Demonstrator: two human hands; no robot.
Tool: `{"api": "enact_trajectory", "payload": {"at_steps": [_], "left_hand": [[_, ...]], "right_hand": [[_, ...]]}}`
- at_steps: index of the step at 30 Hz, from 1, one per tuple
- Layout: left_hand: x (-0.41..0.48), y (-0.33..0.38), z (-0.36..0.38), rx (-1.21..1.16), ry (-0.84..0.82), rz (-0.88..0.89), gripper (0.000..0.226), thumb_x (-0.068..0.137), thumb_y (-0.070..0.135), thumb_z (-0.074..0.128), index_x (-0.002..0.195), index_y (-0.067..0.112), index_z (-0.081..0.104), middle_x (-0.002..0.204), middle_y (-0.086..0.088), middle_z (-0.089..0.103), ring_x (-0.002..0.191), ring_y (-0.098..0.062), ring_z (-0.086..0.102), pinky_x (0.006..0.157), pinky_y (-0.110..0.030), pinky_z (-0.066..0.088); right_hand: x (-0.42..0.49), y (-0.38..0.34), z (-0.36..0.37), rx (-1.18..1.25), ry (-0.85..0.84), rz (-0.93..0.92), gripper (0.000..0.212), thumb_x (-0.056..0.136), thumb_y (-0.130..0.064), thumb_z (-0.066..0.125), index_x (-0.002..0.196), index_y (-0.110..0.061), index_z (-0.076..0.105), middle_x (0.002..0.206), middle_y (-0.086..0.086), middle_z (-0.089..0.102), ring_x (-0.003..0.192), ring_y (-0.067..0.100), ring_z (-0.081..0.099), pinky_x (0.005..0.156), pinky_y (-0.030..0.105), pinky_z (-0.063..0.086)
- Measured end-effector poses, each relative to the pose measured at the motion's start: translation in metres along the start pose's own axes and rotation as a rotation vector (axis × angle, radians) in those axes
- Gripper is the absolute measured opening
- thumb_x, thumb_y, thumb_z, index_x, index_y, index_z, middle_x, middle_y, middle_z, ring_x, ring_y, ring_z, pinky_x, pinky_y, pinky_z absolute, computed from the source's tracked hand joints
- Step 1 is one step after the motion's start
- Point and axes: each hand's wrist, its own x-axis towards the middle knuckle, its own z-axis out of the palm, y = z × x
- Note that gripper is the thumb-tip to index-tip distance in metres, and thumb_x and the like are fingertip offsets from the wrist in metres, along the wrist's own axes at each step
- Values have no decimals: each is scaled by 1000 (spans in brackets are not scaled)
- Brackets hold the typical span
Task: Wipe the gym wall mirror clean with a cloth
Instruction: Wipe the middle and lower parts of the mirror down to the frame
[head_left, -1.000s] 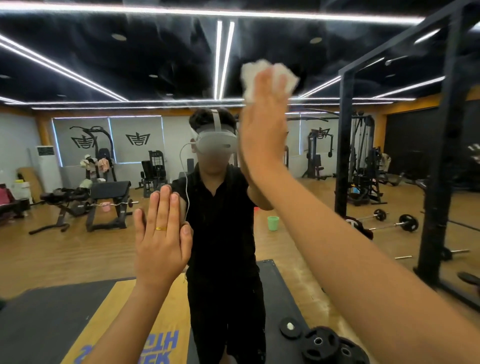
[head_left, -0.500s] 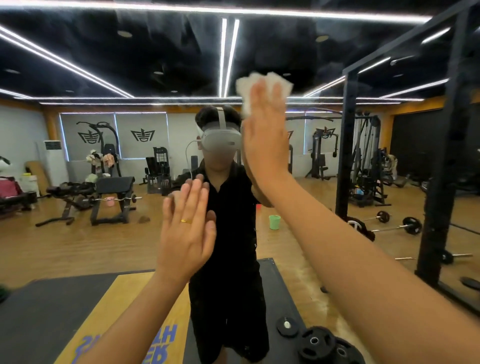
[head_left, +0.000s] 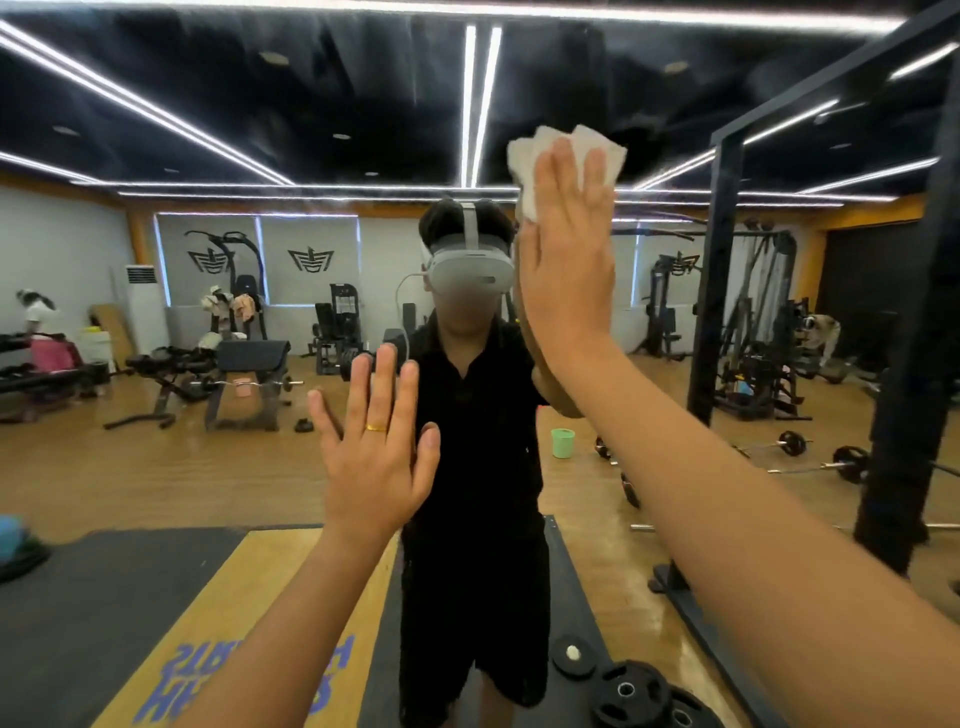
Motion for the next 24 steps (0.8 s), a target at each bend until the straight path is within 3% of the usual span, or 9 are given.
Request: {"api": "enact_trajectory", "payload": {"at_steps": [3, 6, 10, 12, 16, 21, 24], "left_hand": [[-5, -7, -2, 11, -1, 0, 64, 108, 42, 30, 162, 9, 29, 170, -16, 21, 158, -33, 16, 119, -73, 15], [-8, -7, 0, 27, 21, 3, 64, 107, 42, 31, 163, 9, 27, 170, -16, 20, 158, -34, 16, 121, -71, 13], [-5, -4, 1, 25, 41, 1, 66, 105, 40, 34, 163, 9, 26, 170, -17, 22, 158, -35, 17, 121, -72, 12], [-7, -5, 0, 13, 51, 1, 66, 105, 40, 34, 163, 8, 26, 170, -17, 22, 157, -36, 18, 121, -72, 11], [-6, -4, 3, -16, 92, 18, 67, 105, 39, 35, 164, 10, 23, 169, -17, 22, 157, -37, 20, 121, -72, 12], [-1, -1, 4, -14, 71, 21, 66, 106, 41, 30, 165, 12, 20, 170, -16, 19, 156, -38, 20, 116, -77, 17], [-3, -4, 4, -10, 68, 16, 66, 107, 42, 28, 165, 12, 19, 171, -15, 17, 157, -38, 19, 116, -76, 16]], "right_hand": [[0, 33, -16, -56, -102, -161, 54, 108, -16, 41, 160, -8, 31, 168, 10, 28, 157, 32, 17, 128, 48, 18], [9, 64, -40, 6, -61, 49, 54, 110, -21, 34, 162, -15, 25, 171, 4, 21, 159, 27, 10, 126, 37, 12], [15, 49, -33, 44, 54, 184, 56, 109, -25, 36, 161, -9, 26, 170, 9, 21, 159, 32, 9, 128, 53, 20], [17, 44, -32, 44, 41, 195, 60, 109, -38, 34, 161, -9, 27, 170, 9, 21, 159, 31, 10, 128, 52, 18], [25, 66, -41, -40, 20, 82, 60, 109, -42, 29, 160, -11, 30, 169, 8, 24, 159, 27, 14, 130, 43, 11], [34, 70, -35, -74, 38, 41, 59, 109, -30, 26, 162, -4, 21, 170, 15, 18, 158, 35, 10, 130, 45, 6], [17, 65, -27, -113, -57, -159, 54, 111, -22, 29, 160, -2, 25, 169, 16, 21, 158, 36, 13, 129, 45, 6]]}}
